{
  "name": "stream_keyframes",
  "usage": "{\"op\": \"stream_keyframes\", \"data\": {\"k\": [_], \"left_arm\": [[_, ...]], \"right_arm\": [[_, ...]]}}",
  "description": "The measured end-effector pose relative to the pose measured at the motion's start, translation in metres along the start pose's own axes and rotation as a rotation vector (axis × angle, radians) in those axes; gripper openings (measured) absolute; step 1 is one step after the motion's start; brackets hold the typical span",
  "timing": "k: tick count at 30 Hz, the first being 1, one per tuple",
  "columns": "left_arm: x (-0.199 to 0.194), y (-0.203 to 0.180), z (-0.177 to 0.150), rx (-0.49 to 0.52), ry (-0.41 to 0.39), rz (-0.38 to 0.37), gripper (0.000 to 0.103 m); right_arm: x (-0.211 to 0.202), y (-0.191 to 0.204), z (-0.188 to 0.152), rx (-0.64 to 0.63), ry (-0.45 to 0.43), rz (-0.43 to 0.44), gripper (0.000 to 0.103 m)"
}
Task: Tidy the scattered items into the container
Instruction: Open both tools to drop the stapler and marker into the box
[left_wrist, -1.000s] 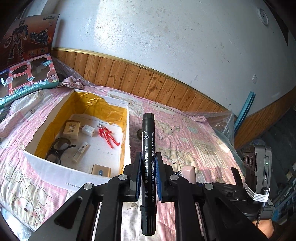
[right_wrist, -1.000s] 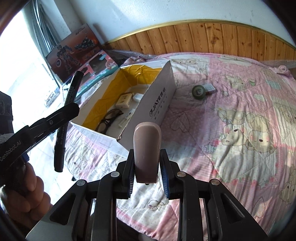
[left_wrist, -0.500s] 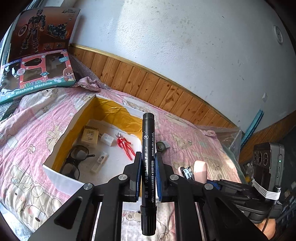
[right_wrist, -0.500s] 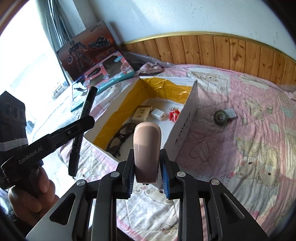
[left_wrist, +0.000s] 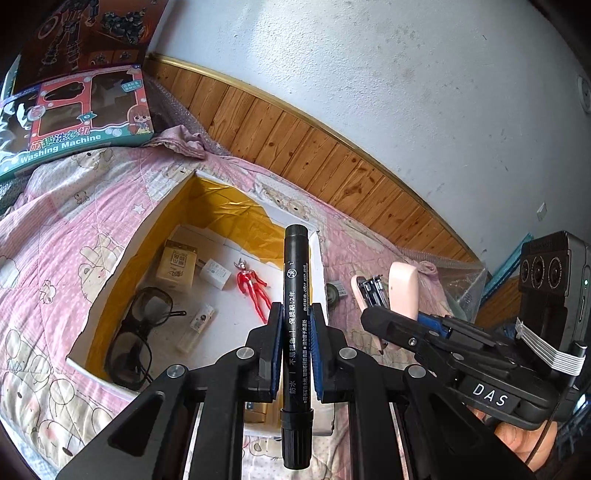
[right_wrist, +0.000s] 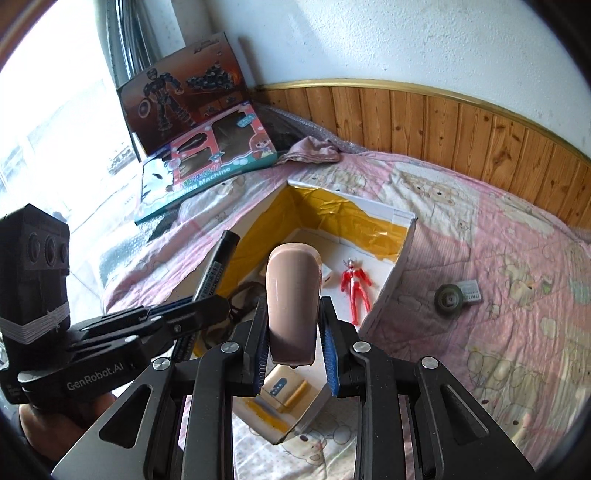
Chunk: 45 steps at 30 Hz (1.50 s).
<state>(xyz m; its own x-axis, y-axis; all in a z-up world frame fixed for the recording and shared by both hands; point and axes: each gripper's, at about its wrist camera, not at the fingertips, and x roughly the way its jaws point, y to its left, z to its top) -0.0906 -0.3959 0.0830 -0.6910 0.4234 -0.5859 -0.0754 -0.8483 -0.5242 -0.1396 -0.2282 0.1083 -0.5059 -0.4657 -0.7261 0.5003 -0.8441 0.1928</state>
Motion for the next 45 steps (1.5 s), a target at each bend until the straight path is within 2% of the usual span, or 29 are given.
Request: {"op": "stream_keyframes", "data": {"k": [8,14,17,22,27,29,31,32,33,39,45], "left_arm": [[0.034,0.006,0.007,-0.033,0.109,0.017,0.014],[0.061,0.018,0.008,-0.143,0.187,-0.011,0.014],[0.071,0.024,0.009,-0.209,0.205,-0.016,0.014],[0.084,0.034,0.015,-0.298,0.207,0.016,0.014],[0.101,0.042,0.018,-0.366,0.242,0.027,0.014],[0.107,0.045,0.020,-0.378,0.247,0.041,0.014],[0.118,0.049,0.021,-0.382,0.278,0.049,0.026],[0.122,0.052,0.021,-0.390,0.289,0.052,0.042],[0.124,0.055,0.021,-0.395,0.285,0.059,0.046],[0.117,0.064,0.025,-0.377,0.247,0.065,0.046],[0.111,0.054,0.035,-0.309,0.213,0.068,0.046]], "right_arm": [[0.036,-0.017,0.034,-0.050,0.066,0.005,0.026],[0.074,-0.028,0.057,-0.119,0.136,0.005,0.026],[0.098,-0.032,0.065,-0.152,0.183,0.009,0.026],[0.135,-0.034,0.075,-0.199,0.253,0.020,0.026],[0.163,-0.034,0.082,-0.236,0.292,0.018,0.026],[0.172,-0.037,0.086,-0.231,0.295,0.023,0.027],[0.178,-0.041,0.088,-0.217,0.282,0.019,0.028],[0.179,-0.043,0.089,-0.210,0.273,0.015,0.028],[0.178,-0.045,0.089,-0.203,0.264,0.011,0.028],[0.163,-0.060,0.089,-0.135,0.212,0.044,0.028],[0.140,-0.079,0.084,-0.037,0.157,0.107,0.028]]}}
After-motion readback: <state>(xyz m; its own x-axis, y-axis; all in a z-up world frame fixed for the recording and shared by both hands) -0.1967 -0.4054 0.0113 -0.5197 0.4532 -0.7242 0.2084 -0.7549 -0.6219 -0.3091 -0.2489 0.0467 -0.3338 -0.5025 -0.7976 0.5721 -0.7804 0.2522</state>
